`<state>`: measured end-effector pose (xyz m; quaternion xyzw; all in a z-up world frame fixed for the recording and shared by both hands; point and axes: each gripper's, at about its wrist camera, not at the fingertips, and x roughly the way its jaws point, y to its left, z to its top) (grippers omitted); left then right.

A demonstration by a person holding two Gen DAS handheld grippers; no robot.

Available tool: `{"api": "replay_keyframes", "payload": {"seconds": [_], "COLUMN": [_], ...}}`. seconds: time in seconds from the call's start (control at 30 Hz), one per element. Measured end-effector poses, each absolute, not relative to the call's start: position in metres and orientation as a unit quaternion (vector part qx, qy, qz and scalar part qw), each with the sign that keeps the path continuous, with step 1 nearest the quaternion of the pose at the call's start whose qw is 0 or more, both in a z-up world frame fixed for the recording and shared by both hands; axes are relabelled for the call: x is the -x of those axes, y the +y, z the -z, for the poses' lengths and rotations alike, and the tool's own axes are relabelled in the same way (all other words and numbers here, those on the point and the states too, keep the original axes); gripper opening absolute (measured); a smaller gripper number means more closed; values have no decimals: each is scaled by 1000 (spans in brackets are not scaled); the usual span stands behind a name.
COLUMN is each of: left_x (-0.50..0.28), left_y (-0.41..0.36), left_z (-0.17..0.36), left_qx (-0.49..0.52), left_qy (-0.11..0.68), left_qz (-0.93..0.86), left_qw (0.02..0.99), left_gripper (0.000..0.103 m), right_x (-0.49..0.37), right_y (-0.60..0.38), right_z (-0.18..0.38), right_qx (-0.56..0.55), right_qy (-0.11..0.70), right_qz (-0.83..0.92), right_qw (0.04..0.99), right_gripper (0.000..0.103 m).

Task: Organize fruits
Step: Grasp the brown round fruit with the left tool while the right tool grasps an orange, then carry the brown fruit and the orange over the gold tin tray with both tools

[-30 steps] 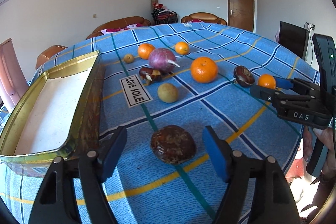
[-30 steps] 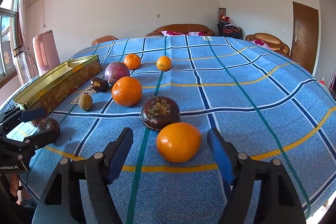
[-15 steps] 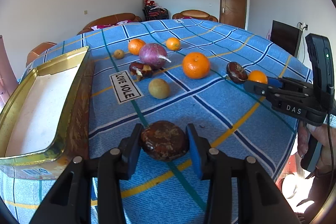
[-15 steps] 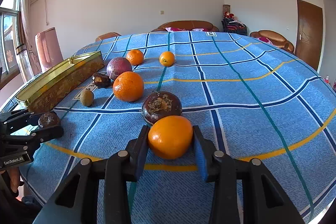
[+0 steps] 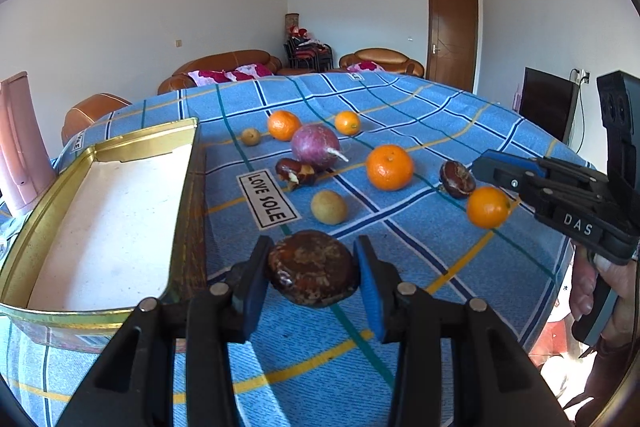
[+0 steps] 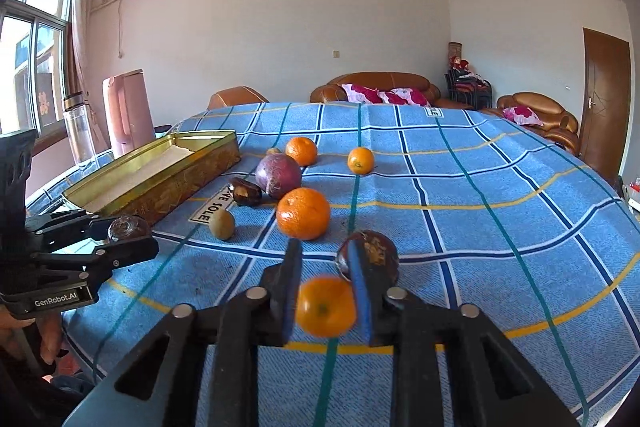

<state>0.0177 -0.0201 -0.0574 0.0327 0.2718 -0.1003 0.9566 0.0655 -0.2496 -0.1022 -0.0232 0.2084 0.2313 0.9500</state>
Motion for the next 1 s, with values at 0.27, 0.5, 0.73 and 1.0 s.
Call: {"api": "replay_keyframes", "payload": {"seconds": [0.27,0.5,0.73,1.0], "left_x": [-19,-20,-21,-20], "left_y": [-13,-16,-14,-8], "left_z": [57,60,61,58], "left_qx": [-26,-26,-26,-18], "left_qy": [270,275,276,272], "left_qz": [99,101,99,93], "left_qw": [957,956,956,958], "left_gripper": [43,43,43,43], "right_x": [-71,-50,-51,-50], "right_y": [-241,-246,-221,-209], "right_z": [107,116,131,142], "right_qx": [23,7,19,43], "right_qy": [229,232,259,273], "right_qz": [-240,-260,-299,-300], "right_qw": [943,937,918,913], "right_gripper": [25,65,65,38]}}
